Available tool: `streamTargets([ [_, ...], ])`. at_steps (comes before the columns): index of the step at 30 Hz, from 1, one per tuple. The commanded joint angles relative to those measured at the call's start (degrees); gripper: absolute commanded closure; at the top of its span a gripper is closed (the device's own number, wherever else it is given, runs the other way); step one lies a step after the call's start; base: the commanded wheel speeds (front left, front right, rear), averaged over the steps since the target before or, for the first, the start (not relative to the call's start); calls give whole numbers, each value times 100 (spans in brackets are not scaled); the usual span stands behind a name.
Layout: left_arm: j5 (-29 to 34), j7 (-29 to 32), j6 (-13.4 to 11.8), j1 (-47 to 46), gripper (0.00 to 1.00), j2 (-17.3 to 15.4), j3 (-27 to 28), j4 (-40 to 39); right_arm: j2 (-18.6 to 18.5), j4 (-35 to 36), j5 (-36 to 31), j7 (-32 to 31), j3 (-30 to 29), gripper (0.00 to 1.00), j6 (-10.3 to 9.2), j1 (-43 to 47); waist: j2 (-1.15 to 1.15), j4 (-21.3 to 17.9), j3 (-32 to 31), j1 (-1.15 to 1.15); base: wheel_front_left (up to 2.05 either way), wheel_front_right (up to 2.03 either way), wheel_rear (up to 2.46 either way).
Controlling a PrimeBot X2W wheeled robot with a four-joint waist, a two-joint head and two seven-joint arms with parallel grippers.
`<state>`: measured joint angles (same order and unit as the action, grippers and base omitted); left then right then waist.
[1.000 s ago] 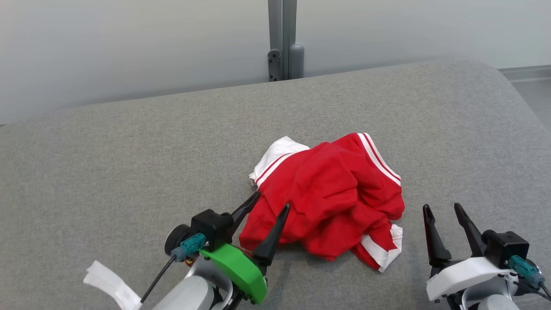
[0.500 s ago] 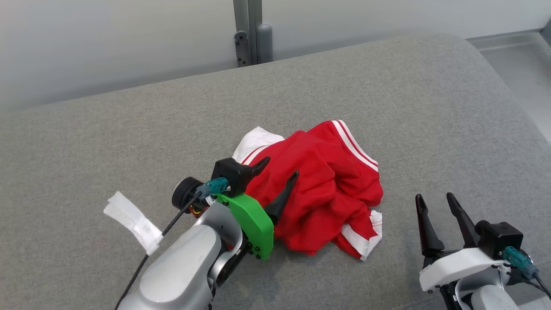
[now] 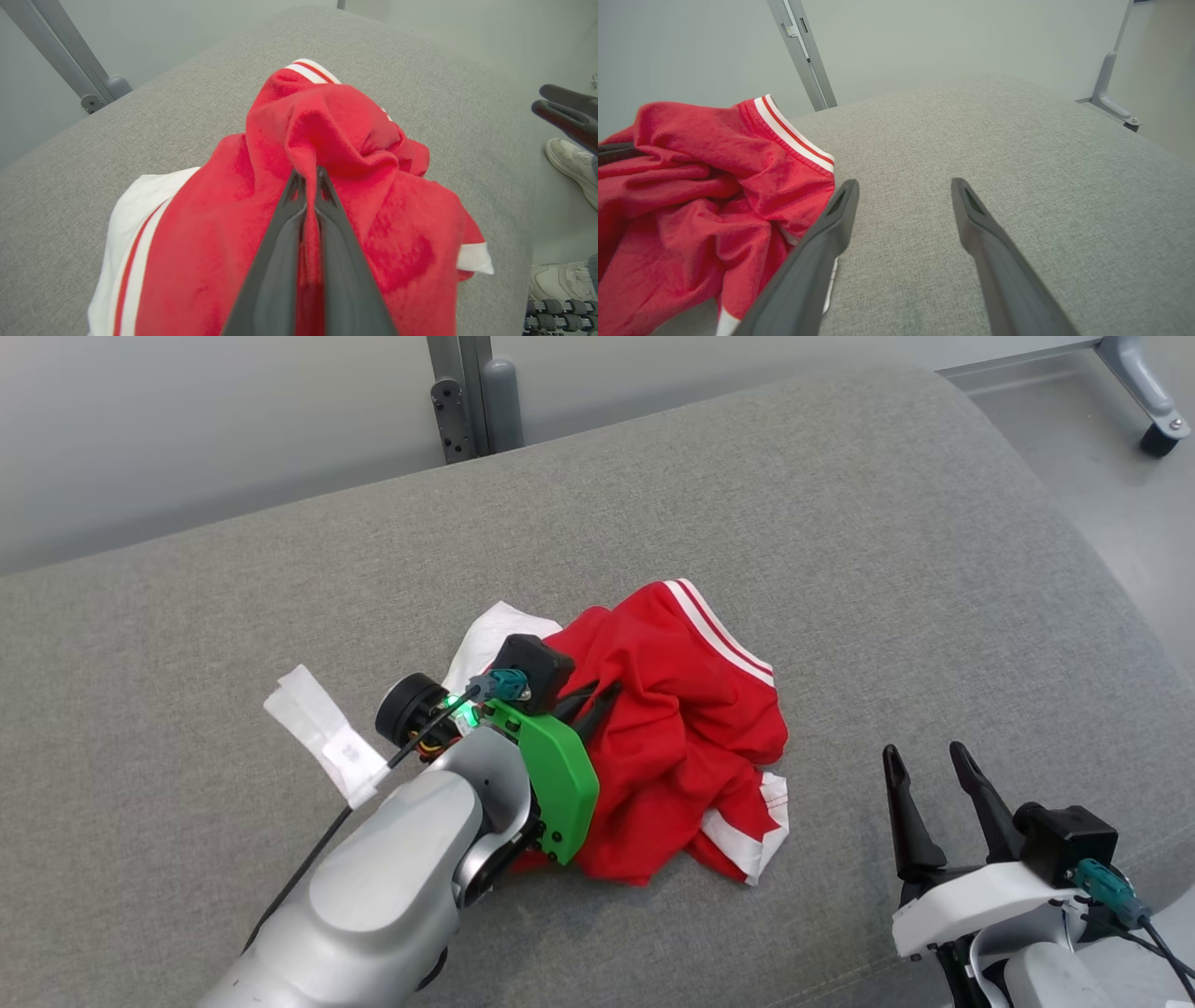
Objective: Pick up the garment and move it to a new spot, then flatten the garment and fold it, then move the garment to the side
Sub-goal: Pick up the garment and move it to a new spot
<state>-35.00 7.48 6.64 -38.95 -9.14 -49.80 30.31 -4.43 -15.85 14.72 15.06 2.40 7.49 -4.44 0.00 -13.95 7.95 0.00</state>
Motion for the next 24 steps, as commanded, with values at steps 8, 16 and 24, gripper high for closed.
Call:
streamTargets([
  [8,-336,-645,-165,-311,100,17,616,-535,-27,-26,14,17,-119,0,1,132,0,131,-129,0,0,0,0],
  [16,-528,-897,-696,-299,100,-732,1564,-2276,-101,-14,-5,17,-186,0,1,287,0,433,-351,0,0,0,0],
  [24,-835,-496,-1406,542,100,-2567,3063,-3857,-120,48,-21,17,-275,0,1,422,0,788,-404,0,0,0,0],
])
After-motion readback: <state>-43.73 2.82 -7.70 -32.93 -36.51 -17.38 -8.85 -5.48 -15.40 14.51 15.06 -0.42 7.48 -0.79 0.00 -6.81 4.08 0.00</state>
